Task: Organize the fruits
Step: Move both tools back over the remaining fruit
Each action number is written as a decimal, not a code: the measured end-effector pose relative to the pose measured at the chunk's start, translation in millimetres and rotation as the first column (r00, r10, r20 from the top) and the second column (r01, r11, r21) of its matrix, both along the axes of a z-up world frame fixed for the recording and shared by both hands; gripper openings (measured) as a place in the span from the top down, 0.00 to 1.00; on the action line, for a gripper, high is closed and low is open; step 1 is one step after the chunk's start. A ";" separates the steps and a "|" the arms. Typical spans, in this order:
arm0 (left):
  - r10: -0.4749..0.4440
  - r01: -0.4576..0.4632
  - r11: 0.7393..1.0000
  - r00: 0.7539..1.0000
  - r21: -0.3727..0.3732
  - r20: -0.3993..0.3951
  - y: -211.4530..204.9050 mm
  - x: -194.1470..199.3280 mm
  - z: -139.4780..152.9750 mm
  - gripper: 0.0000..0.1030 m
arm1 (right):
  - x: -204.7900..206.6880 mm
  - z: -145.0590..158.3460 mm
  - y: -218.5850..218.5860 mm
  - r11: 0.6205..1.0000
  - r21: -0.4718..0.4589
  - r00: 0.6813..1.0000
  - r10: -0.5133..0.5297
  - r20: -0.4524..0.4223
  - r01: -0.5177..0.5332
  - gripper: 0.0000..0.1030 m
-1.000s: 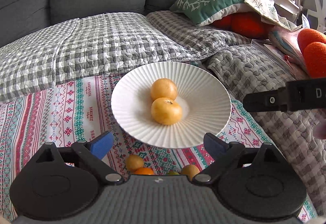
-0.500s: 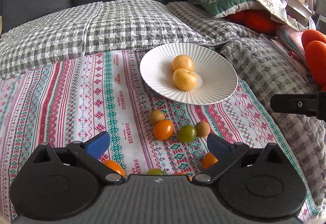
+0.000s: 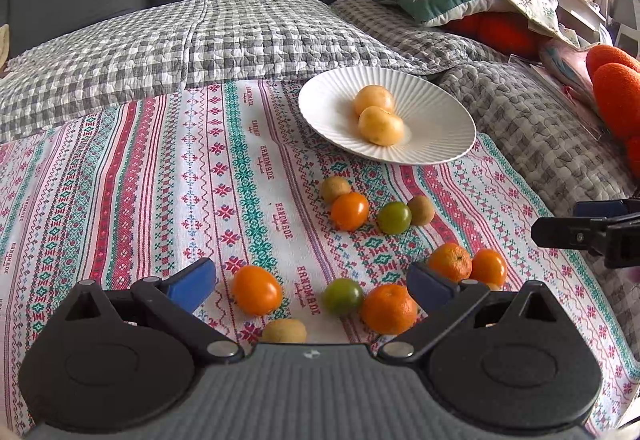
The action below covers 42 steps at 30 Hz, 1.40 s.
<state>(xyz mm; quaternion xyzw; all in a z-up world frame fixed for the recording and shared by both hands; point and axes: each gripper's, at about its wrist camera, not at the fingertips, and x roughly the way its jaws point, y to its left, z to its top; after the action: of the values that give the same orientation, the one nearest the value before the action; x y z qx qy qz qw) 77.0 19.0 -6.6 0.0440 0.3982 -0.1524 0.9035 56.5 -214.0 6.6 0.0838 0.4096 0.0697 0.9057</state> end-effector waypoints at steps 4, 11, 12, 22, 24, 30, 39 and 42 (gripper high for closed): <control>-0.027 0.027 1.000 1.000 0.016 0.000 13.8 -11.1 -11.3 0.05 | -15.1 -10.9 1.2 0.999 -0.037 0.999 0.036 0.008 -0.036 0.01; -0.044 0.044 0.998 0.999 0.038 0.015 37.1 -25.4 -28.6 0.05 | -36.5 -26.4 9.0 0.989 -0.106 0.994 0.110 0.025 -0.107 0.01; -0.043 0.042 0.998 0.999 0.037 0.015 39.6 -27.8 -30.7 0.05 | -37.6 -28.5 10.2 0.987 -0.114 0.992 0.120 0.026 -0.116 0.01; -0.088 0.088 0.995 0.996 0.056 -0.005 41.1 -43.4 -51.6 0.05 | -44.6 -43.8 24.8 0.968 -0.157 0.979 0.201 0.026 -0.195 0.01; -0.106 0.105 0.991 0.994 0.084 0.012 35.2 -47.4 -55.2 0.05 | -44.6 -48.1 26.7 0.969 -0.150 0.979 0.202 0.017 -0.197 0.01; -0.126 0.121 0.989 0.990 0.090 0.054 28.1 -53.6 -61.2 0.05 | -45.9 -64.2 32.1 0.964 -0.183 0.980 0.200 0.009 -0.195 0.00; -0.094 0.090 0.993 0.994 0.079 0.056 25.1 -48.2 -62.7 0.05 | -41.0 -65.7 34.3 0.955 -0.200 0.974 0.227 0.017 -0.219 0.00; -0.080 0.077 0.993 0.996 0.085 0.036 21.9 -46.2 -60.9 0.05 | -34.7 -62.6 38.3 0.955 -0.206 0.976 0.214 -0.024 -0.215 0.00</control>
<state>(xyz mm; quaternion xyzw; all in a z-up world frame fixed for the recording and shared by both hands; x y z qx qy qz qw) 30.7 40.9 -67.5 0.1006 0.3843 -0.1700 0.9018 21.7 -175.8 -56.0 -0.0557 0.4221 0.1245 0.8962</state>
